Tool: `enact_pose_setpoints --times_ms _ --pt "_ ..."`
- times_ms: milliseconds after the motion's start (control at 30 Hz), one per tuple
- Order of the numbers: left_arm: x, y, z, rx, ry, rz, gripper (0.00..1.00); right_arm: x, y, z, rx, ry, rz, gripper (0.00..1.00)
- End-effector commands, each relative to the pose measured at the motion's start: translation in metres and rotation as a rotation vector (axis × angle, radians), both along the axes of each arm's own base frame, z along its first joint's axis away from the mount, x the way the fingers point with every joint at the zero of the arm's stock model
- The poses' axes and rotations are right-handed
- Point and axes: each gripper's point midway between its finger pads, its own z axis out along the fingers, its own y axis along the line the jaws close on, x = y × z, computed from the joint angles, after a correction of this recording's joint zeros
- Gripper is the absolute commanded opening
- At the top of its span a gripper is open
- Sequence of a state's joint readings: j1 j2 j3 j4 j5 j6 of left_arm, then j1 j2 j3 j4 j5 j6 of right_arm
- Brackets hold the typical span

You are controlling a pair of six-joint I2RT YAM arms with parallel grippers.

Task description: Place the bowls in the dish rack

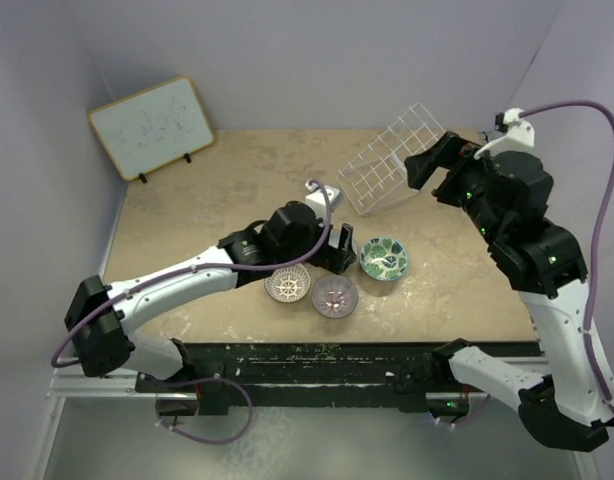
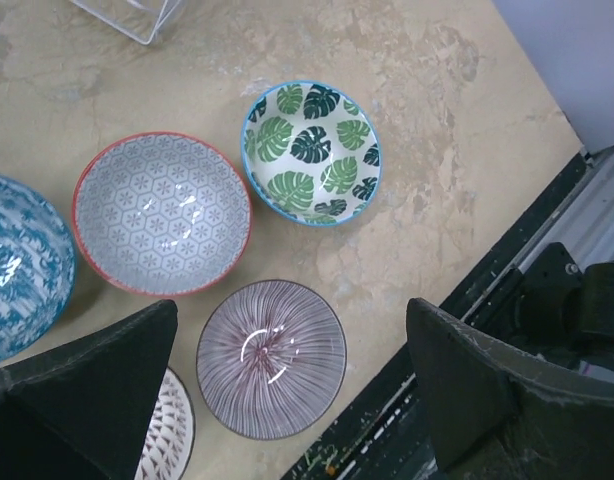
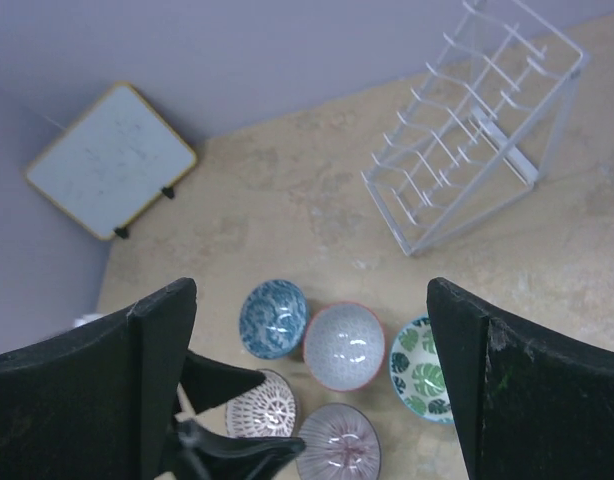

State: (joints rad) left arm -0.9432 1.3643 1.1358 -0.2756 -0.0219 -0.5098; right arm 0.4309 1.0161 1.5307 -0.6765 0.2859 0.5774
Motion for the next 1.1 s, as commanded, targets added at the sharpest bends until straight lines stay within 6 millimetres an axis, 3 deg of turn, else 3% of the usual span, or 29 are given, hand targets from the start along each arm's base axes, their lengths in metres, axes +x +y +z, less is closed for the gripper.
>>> enact_pose_setpoints --times_ms 0,300,400,533,767,900,1067 --pt "0.010 -0.046 0.035 -0.044 -0.215 -0.019 0.99 -0.015 -0.005 0.047 0.032 -0.109 0.023 0.98" --pt "0.001 -0.135 0.003 0.089 -0.289 -0.178 0.99 -0.036 -0.002 0.071 0.090 -0.165 0.077 0.94" --pt "0.005 -0.155 -0.029 0.160 -0.274 -0.216 0.99 -0.051 -0.007 0.086 0.126 -0.213 0.081 0.91" --pt "0.012 -0.171 -0.058 0.219 -0.277 -0.247 1.00 -0.065 -0.010 0.098 0.150 -0.247 0.098 0.91" --pt "0.024 -0.182 -0.101 0.351 -0.274 -0.250 0.89 -0.074 -0.010 0.096 0.158 -0.248 0.116 0.90" --pt "0.026 -0.187 -0.112 0.403 -0.287 -0.248 0.81 -0.075 -0.010 0.091 0.154 -0.239 0.118 0.90" --pt "0.021 -0.194 -0.124 0.438 -0.289 -0.261 0.78 -0.073 -0.010 0.085 0.147 -0.228 0.116 0.91"
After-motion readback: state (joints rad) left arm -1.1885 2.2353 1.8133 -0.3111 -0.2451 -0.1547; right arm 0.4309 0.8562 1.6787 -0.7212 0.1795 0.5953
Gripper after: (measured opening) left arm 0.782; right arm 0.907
